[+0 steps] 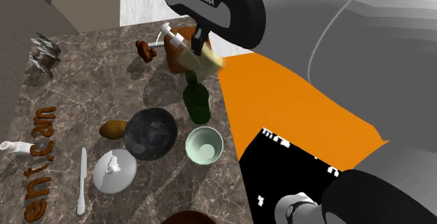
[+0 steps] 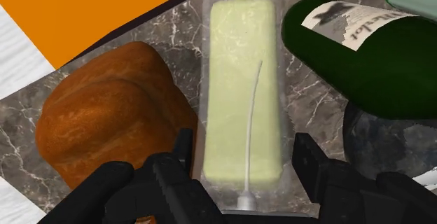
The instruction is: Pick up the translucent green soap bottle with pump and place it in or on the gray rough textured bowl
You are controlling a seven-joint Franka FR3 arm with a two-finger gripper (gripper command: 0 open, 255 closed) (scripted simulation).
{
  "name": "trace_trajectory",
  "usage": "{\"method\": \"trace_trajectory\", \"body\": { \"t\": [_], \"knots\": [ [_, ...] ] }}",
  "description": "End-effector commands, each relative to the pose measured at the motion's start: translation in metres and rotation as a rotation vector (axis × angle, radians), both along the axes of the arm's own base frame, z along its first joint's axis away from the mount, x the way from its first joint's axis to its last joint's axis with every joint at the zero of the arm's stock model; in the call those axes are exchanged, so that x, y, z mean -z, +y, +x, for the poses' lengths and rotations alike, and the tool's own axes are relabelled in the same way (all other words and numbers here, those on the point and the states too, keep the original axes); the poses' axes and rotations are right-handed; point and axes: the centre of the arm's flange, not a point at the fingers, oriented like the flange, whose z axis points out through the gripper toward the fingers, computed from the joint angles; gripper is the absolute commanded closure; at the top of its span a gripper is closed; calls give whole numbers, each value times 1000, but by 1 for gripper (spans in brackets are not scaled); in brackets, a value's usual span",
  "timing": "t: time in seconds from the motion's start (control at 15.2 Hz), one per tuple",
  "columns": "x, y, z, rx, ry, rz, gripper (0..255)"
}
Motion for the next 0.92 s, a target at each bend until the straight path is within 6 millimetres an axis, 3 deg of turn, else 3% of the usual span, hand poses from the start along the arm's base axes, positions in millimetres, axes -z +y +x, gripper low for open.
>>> {"method": "trace_trajectory", "body": {
  "t": [0.0,0.07,0.86],
  "knots": [
    [-12,-1,0,0,0,0,255],
    [-14,-1,0,0,0,0,255],
    [-16,158,5,0,0,0,255]
  ]
}}
